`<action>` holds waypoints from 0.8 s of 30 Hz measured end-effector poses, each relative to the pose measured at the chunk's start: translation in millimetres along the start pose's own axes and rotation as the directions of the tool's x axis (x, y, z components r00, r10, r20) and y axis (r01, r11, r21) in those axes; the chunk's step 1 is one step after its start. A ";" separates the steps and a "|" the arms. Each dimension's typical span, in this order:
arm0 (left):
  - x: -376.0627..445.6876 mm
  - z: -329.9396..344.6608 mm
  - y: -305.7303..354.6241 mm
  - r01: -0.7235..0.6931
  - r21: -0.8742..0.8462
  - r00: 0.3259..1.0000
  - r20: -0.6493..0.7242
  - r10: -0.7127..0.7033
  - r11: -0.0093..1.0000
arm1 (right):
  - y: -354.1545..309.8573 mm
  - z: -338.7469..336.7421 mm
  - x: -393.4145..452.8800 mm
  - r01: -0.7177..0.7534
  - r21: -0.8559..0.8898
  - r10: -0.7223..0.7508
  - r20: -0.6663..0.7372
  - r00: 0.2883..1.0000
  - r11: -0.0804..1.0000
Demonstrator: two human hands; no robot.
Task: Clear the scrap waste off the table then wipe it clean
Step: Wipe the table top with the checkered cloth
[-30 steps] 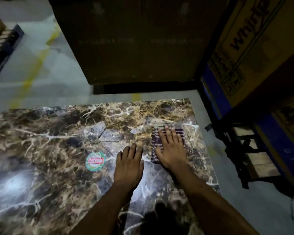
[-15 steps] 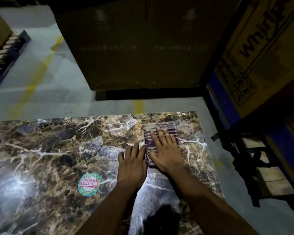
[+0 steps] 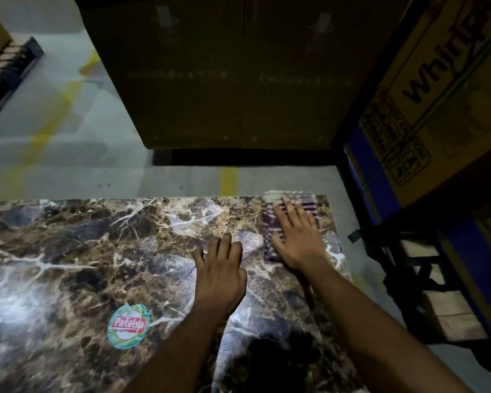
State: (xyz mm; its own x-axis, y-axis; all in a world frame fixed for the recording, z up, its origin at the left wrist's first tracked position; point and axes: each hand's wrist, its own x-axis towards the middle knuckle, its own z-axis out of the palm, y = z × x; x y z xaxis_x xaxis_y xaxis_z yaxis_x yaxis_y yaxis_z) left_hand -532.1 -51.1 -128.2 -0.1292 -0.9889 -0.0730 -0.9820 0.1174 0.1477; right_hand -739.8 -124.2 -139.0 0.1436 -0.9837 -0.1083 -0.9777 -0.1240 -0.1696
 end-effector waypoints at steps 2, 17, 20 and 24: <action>0.3 -0.7 3.6 0.010 0.015 1.000 -0.002 -0.010 1.000 | 8.0 -5.2 20.5 -0.069 -0.004 0.069 -0.010 0.998 0.998; -17.2 4.7 25.4 -0.084 -0.073 0.995 -0.062 0.080 0.994 | -8.2 0.5 -24.1 0.075 -0.002 -0.075 0.042 0.996 0.997; -28.6 4.4 27.7 -0.093 -0.066 0.995 -0.041 0.091 0.993 | 16.6 -2.4 -61.0 0.088 -0.015 -0.087 0.055 0.995 0.996; -46.1 8.7 27.7 -0.113 -0.104 0.994 -0.019 0.112 0.988 | 26.8 -8.1 -51.1 -0.058 -0.019 0.059 0.031 0.998 0.998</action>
State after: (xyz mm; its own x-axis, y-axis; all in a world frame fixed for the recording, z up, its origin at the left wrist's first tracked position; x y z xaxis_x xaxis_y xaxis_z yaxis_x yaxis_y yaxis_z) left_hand -554.5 -1.5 -129.3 -0.2358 -0.9711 -0.0370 -0.9413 0.2188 0.2572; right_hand -774.6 -78.3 -130.0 0.0905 -0.9848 -0.1485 -0.9871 -0.0689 -0.1447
